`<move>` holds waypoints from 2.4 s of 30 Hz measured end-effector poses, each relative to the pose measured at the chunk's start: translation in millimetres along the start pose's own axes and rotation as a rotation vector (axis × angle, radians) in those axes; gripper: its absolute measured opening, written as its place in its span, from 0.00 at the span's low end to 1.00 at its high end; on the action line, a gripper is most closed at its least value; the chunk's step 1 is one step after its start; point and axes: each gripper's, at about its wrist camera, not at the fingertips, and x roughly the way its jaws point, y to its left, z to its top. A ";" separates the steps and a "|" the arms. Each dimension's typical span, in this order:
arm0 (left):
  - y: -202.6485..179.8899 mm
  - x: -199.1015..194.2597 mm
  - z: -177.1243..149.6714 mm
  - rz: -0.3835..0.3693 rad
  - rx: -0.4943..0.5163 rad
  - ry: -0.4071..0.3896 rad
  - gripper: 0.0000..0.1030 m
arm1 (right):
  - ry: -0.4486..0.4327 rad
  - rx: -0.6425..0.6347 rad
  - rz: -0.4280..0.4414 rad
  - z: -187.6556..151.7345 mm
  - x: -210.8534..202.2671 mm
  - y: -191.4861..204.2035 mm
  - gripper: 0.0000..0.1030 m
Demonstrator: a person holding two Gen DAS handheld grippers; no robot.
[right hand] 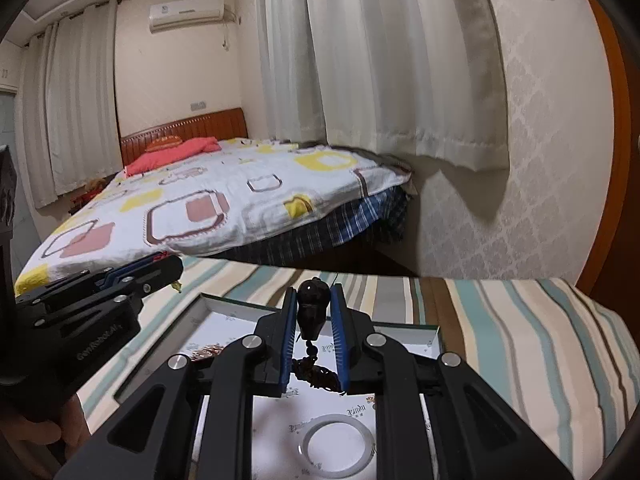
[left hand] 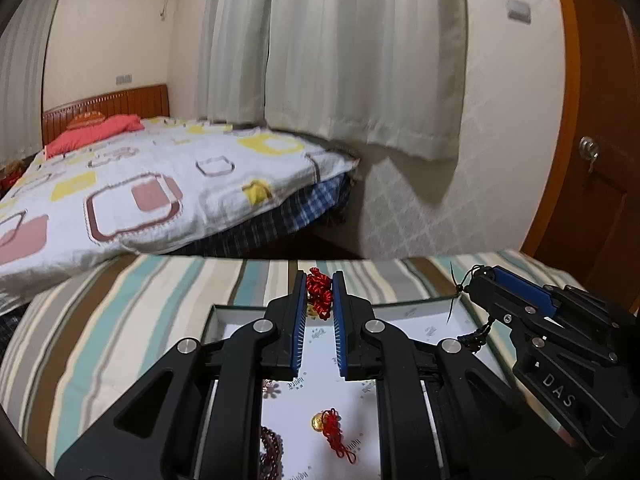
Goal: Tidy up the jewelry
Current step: 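Carry the red tassel and black pendant necklace over the green box and lower them, then open the right tool to drop the pendant while the left tool releases the tassel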
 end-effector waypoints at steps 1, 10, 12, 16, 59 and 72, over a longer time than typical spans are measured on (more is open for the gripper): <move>0.1 10.2 -3.4 0.004 0.003 0.021 0.12 | 0.011 0.004 -0.001 -2.5 5.2 -1.0 0.17; 6.2 78.5 -34.2 0.052 0.002 0.214 0.12 | 0.141 0.033 -0.018 -23.9 57.8 -14.6 0.17; 6.7 86.2 -38.0 0.060 0.006 0.238 0.12 | 0.173 0.039 -0.020 -27.1 67.4 -16.4 0.17; 8.3 99.4 -42.2 0.078 0.016 0.279 0.12 | 0.235 0.054 -0.024 -32.5 84.6 -20.4 0.17; 9.1 91.9 -38.0 0.080 -0.004 0.314 0.50 | 0.296 0.052 -0.030 -30.6 82.6 -19.5 0.36; 3.0 44.8 -25.3 0.082 -0.004 0.217 0.58 | 0.224 0.045 -0.046 -19.5 46.0 -19.3 0.44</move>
